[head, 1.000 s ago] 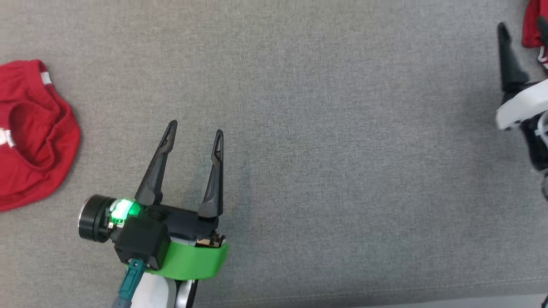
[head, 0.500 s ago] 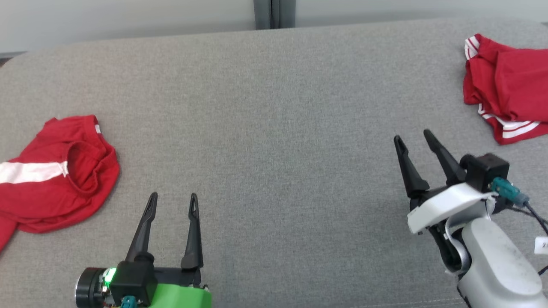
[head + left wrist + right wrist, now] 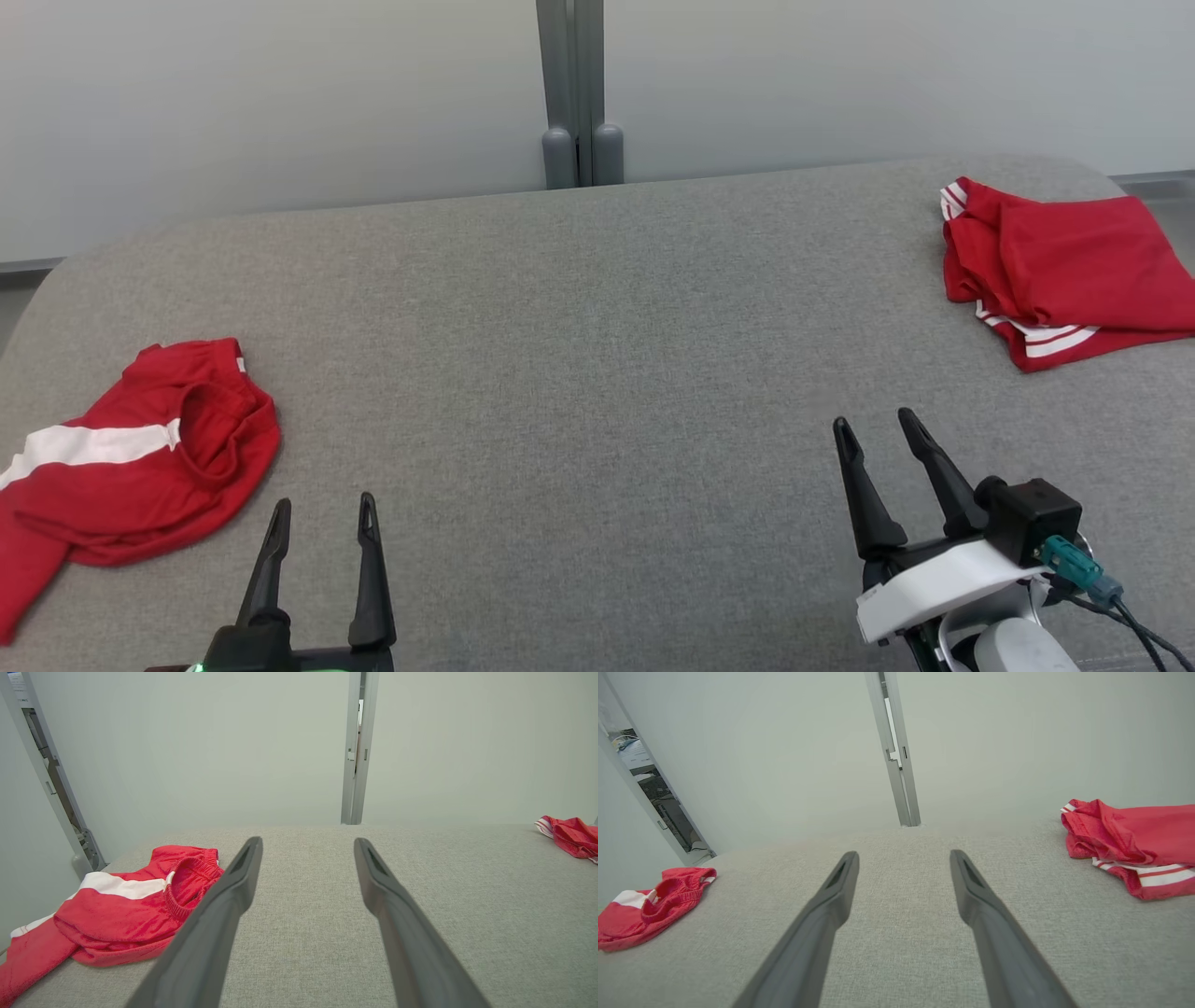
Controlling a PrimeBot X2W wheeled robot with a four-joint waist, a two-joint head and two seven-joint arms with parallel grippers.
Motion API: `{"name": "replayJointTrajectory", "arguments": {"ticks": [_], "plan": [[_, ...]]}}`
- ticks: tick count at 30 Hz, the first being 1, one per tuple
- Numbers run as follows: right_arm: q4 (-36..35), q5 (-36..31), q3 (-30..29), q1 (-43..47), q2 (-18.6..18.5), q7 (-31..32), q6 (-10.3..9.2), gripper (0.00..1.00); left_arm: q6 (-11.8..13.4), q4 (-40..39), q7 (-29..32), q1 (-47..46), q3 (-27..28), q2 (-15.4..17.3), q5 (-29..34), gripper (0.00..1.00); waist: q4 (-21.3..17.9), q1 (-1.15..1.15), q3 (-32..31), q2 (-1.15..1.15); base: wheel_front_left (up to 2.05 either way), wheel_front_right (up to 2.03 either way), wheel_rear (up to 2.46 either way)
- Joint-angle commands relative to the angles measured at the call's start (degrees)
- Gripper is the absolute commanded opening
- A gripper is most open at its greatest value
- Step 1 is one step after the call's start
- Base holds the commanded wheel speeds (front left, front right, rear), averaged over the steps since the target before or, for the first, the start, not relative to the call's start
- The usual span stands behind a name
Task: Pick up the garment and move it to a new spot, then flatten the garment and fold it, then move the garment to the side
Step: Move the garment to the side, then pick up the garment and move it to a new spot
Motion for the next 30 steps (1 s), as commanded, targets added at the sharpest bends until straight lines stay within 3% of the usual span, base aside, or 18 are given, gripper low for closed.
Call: {"name": "replayJointTrajectory", "arguments": {"ticks": [1, 30], "plan": [[-0.44, -0.43, 0.00, 0.79, 0.17, -0.16, -0.09, 1.00, -0.31, 0.22, -0.02, 0.87, 0.52, 0.07, 0.19, 1.00, -0.19, 0.01, -0.56, 0.00, 0.00, 0.00, 0.00], [0.02, -3.31, 0.59, 2.88, 1.28, -0.16, -0.09, 1.00, -1.65, 2.29, -0.02, 1.40, 0.30, 0.06, 2.41, 1.00, 0.49, 0.01, -1.82, 0.00, 0.00, 0.00, 0.00]]}}
